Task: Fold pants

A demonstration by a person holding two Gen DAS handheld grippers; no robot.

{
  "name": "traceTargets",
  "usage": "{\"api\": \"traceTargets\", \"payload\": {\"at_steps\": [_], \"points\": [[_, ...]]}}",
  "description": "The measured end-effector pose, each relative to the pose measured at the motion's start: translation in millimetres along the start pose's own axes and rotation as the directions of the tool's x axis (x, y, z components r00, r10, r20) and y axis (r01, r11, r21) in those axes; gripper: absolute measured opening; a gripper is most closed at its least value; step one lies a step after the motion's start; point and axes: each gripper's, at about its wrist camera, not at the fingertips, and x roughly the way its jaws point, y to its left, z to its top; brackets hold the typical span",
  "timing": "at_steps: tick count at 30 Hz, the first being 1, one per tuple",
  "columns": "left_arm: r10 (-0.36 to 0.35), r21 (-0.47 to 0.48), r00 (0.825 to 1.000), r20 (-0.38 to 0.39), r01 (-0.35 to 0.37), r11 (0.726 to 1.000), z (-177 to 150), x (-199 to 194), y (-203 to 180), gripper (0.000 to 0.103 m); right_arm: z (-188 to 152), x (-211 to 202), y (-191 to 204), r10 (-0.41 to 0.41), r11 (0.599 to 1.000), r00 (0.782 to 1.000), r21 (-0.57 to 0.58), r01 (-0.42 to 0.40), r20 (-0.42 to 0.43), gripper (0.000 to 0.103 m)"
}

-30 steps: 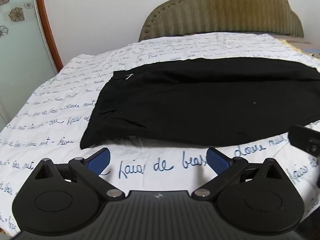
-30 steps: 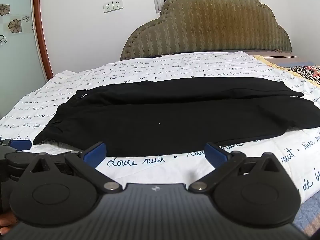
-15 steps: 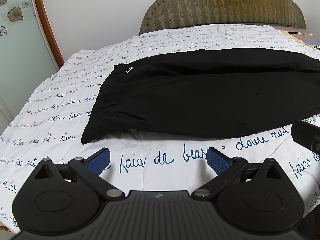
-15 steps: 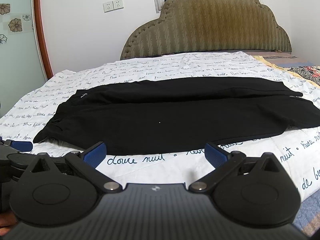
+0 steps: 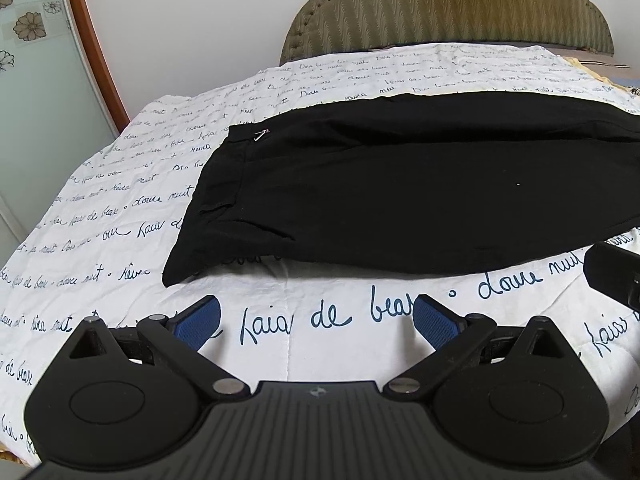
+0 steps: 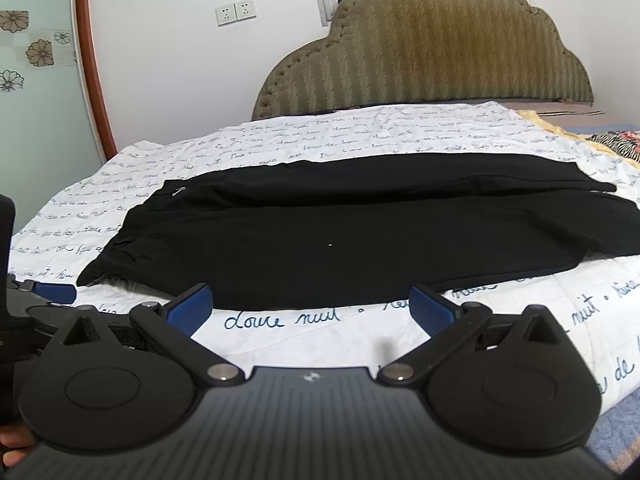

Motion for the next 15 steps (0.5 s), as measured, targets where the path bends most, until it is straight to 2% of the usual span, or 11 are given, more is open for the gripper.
{"api": "traceTargets", "payload": {"at_steps": [6, 15], "points": [[0.003, 0.005, 1.0, 0.005, -0.003, 1.0, 0.6, 2.8, 1.8, 0.103, 4.2, 5.7, -6.0, 0.012, 0.999, 1.0, 0.04, -0.011, -0.027, 0.103], [0.009, -0.003, 1.0, -0.003, -0.009, 1.0, 3.0, 5.8, 4.3, 0.103, 8.2, 9.9, 2.7, -0.034, 0.999, 0.999, -0.031, 0.033, -0.008, 0.103]]}}
